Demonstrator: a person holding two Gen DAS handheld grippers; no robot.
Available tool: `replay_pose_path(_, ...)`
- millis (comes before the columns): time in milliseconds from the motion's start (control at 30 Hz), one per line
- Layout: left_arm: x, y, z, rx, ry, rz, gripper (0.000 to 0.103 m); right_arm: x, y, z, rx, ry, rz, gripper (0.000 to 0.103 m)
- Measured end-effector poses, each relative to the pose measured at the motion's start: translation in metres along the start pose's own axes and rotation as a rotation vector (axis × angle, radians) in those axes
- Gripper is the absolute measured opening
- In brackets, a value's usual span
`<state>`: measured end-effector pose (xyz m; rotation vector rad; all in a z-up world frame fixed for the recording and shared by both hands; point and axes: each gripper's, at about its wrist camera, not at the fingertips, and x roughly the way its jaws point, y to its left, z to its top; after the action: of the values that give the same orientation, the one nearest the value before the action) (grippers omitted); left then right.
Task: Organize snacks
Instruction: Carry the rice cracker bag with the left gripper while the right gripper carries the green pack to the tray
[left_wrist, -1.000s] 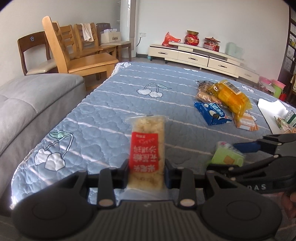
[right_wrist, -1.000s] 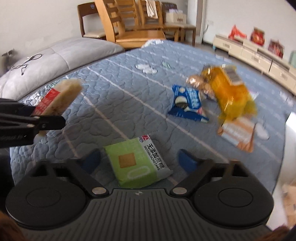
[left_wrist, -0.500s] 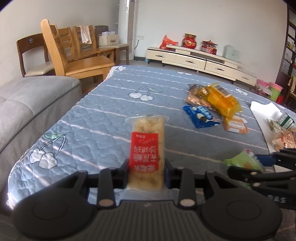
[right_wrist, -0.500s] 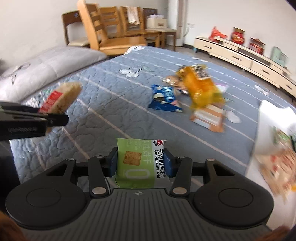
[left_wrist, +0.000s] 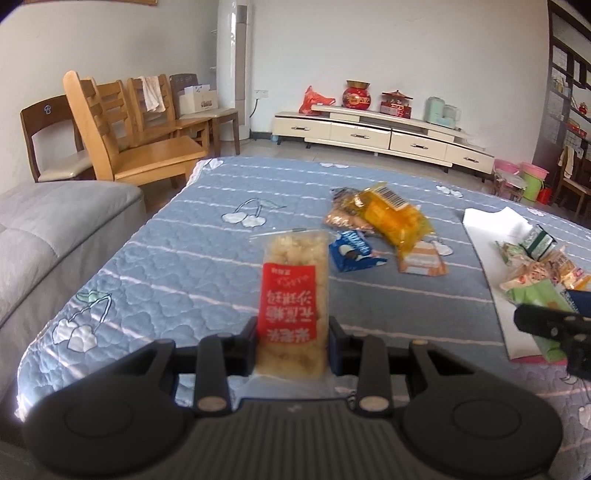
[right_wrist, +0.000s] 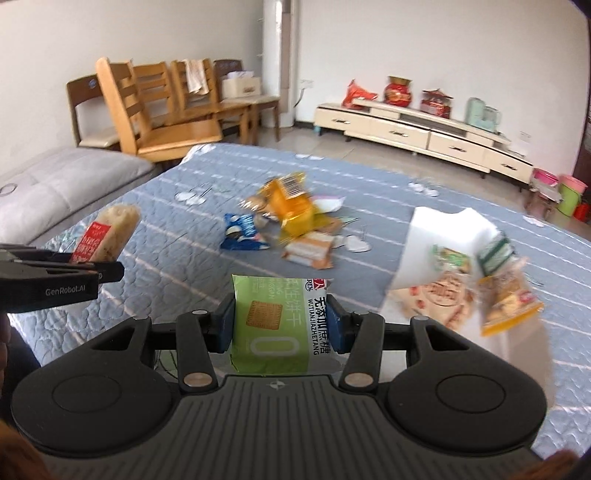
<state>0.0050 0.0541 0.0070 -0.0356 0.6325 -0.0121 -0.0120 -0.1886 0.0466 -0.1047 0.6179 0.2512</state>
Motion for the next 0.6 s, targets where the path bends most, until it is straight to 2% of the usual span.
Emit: replay_pose_path(600,-0.018,-0.024,0.004,0.039,-0.028,-0.024,0.034,-0.031,-0.033,-0.012,0.089,-0.058,-0.135,0.06)
